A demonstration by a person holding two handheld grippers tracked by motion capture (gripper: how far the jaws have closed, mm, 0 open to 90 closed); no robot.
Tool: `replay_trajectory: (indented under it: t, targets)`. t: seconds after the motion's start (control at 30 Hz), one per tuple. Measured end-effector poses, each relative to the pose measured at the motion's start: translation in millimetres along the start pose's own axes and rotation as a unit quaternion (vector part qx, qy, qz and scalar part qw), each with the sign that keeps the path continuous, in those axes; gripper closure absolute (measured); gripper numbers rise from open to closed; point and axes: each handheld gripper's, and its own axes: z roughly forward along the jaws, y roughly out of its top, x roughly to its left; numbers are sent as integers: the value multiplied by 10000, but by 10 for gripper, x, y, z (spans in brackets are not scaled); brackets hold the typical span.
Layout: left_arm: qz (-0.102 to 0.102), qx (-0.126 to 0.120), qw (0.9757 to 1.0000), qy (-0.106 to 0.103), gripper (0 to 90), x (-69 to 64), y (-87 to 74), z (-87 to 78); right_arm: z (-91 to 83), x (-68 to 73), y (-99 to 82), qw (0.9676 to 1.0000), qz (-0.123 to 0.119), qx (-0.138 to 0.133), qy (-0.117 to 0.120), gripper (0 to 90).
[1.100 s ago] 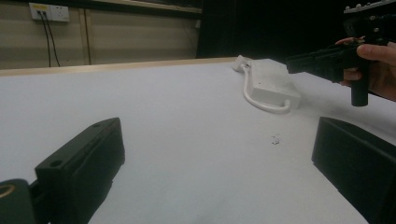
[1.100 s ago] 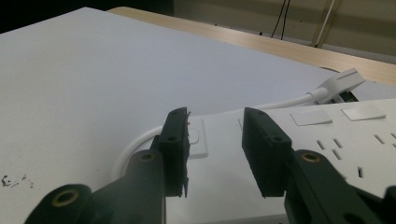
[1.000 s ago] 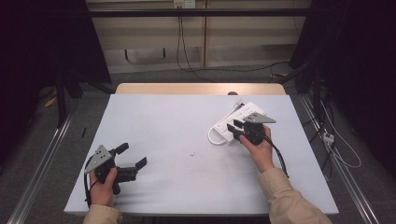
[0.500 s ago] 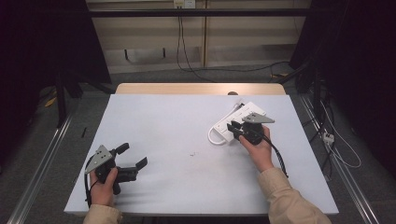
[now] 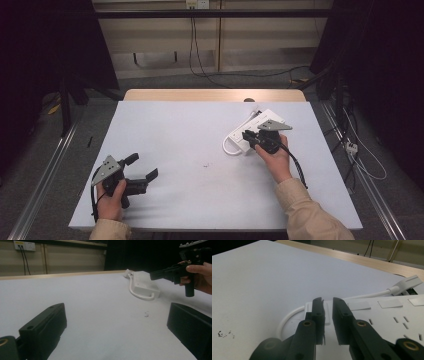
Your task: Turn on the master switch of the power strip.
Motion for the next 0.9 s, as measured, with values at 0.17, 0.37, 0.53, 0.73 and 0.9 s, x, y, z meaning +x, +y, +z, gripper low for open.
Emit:
replay_trajectory:
  t: [0.17,0.37,0.53,0.73,0.9]
  targets:
    - [-1,-1,10000,-2,23,0,-1,0,26,15,27,10000,15,-8,43,813]
    - [-7,-7,10000,-3,22,0,1,-2,46,22,30,10000,5,10,68,828]
    - [-8,-7,10000,0,23,-1,0,-1,52,5,35,10000,29,17,72,840]
    - [-4,-4,10000,-1,23,1,1,-2,62,-2,35,9999,77,30,100,866]
    - [17,-1,10000,5,23,3,2,-5,70,-15,27,9998,128,24,114,886]
